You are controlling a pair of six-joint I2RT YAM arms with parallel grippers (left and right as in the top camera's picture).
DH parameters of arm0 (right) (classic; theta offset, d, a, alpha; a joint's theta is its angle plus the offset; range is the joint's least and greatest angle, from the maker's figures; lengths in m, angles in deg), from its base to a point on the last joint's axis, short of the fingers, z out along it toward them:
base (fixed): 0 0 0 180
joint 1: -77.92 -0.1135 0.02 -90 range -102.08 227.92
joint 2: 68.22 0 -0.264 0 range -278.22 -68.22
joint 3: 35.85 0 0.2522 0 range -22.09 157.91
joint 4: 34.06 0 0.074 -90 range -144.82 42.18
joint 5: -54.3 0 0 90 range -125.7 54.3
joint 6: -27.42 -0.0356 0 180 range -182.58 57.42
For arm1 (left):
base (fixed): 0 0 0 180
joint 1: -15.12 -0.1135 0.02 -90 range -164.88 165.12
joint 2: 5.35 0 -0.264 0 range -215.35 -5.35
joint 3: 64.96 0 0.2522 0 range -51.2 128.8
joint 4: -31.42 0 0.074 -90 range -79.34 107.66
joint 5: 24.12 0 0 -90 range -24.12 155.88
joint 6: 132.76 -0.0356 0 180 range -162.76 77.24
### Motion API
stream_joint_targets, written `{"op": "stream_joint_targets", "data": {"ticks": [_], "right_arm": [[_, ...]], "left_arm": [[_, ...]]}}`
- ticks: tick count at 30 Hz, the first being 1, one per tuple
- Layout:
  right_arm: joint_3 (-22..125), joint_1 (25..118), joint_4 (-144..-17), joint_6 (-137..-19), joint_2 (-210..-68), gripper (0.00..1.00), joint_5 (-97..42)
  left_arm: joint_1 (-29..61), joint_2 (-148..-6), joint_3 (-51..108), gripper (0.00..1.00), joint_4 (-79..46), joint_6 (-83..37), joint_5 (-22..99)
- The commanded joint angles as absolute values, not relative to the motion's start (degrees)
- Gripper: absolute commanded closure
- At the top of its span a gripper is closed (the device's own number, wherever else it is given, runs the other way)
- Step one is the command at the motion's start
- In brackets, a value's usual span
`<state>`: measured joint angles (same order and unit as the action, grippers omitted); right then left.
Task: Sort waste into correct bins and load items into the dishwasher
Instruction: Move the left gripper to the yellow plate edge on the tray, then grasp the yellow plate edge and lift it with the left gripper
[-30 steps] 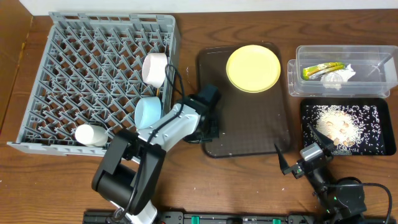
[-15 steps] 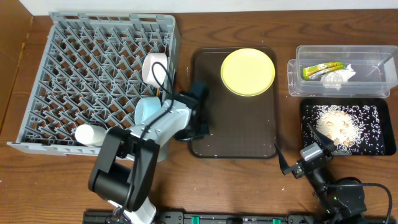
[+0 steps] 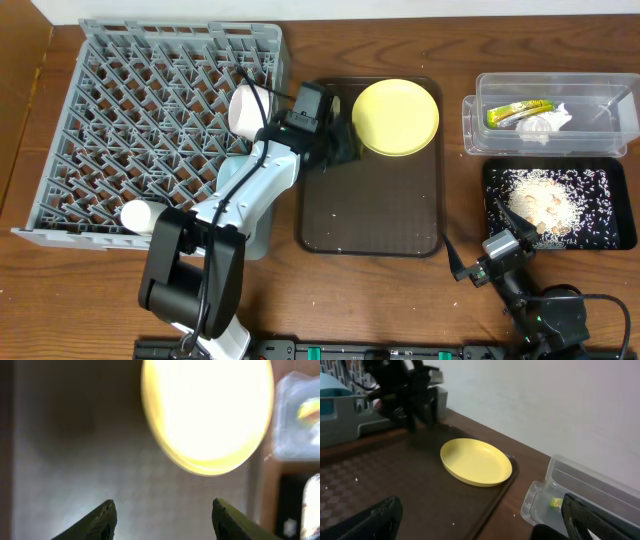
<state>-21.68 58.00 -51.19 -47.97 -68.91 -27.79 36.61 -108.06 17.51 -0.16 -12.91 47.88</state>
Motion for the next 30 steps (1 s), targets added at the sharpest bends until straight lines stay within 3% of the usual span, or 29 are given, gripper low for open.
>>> {"op": "stream_joint_targets", "data": {"ticks": [1,6,14,20,23,30], "right_arm": [[-21.77,58.74,-51.39,-47.72,-68.6,0.01,-27.95],[-21.77,58.74,-51.39,-47.72,-68.6,0.01,-27.95],[-21.77,58.74,-51.39,-47.72,-68.6,0.01,-27.93],[-21.77,58.74,-51.39,-47.72,-68.6,0.01,-27.95],[-21.77,58.74,-51.39,-47.72,-68.6,0.01,-27.93],[-21.77,58.74,-51.39,-47.72,-68.6,0.01,-27.93]], "left_arm": [[36.57,-111.65,18.14,0.38,3.73,-6.11,46.99],[36.55,-117.4,18.16,0.42,11.2,-2.05,42.49],[36.57,-121.92,19.23,0.46,13.32,-0.48,42.55],[37.18,-123.32,19.23,0.62,13.59,-0.43,45.87],[37.4,-124.33,19.23,0.76,12.21,-0.39,46.51],[36.96,-124.39,19.23,0.89,4.12,-0.45,48.91]]}}
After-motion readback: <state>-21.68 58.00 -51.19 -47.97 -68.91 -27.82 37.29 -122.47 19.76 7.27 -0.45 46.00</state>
